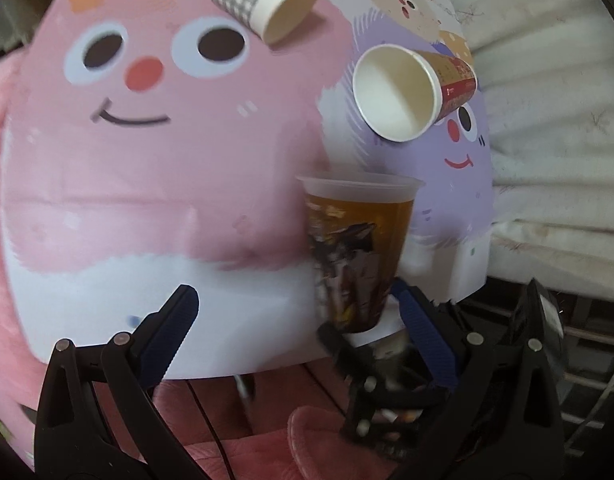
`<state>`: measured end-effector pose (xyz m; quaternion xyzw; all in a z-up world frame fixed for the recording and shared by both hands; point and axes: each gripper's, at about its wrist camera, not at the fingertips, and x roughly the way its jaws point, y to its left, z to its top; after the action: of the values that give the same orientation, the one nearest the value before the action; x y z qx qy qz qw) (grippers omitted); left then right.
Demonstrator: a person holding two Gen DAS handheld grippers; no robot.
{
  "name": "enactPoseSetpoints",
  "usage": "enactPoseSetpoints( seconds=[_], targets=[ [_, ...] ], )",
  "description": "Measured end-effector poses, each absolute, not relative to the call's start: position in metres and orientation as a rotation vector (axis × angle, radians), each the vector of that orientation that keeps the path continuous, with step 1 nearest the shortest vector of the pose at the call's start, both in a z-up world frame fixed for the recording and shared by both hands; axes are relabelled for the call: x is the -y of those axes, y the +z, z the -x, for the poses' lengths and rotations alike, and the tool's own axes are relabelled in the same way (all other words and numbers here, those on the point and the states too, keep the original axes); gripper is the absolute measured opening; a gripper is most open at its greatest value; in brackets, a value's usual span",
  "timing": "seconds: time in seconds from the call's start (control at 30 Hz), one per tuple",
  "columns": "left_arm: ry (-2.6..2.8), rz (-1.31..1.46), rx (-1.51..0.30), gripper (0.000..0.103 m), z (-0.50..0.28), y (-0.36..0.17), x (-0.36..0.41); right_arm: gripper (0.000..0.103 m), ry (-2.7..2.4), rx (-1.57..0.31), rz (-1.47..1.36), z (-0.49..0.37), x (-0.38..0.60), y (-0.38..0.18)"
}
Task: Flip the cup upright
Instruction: 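Lift the brown cup with the right gripper and rotate it open end up, then bring the left tool to the upright brown cup and grasp it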
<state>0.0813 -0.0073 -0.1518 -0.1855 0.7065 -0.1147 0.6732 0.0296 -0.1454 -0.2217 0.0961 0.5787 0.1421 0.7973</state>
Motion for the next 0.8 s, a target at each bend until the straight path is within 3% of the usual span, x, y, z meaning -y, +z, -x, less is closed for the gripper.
enactPoseSetpoints(
  seconds=[0.3,0.67,0.73,0.8],
  targets=[
    [-0.175,0.669,-1.577,0.100,-0.086,-0.178,0.024,0.089,0.478,-1.276,-0.085,-0.038,0.167,-0.204],
    [-0.018,0.745,-1.543,0.099,-0.101,-0.194,0.040,0.089,0.576,-1.320,-0.009,-0.070,0.216,-0.194],
    [0.010,0.730,-1.542,0.098,-0.102,-0.197,0.041,0.089,0.583,-1.327,0.003,-0.075,0.224,-0.192],
    [0.044,0.690,-1.548,0.086,-0.105,-0.199,0.043,0.089,0.586,-1.327,0.022,-0.080,0.233,-0.190]
  ],
)
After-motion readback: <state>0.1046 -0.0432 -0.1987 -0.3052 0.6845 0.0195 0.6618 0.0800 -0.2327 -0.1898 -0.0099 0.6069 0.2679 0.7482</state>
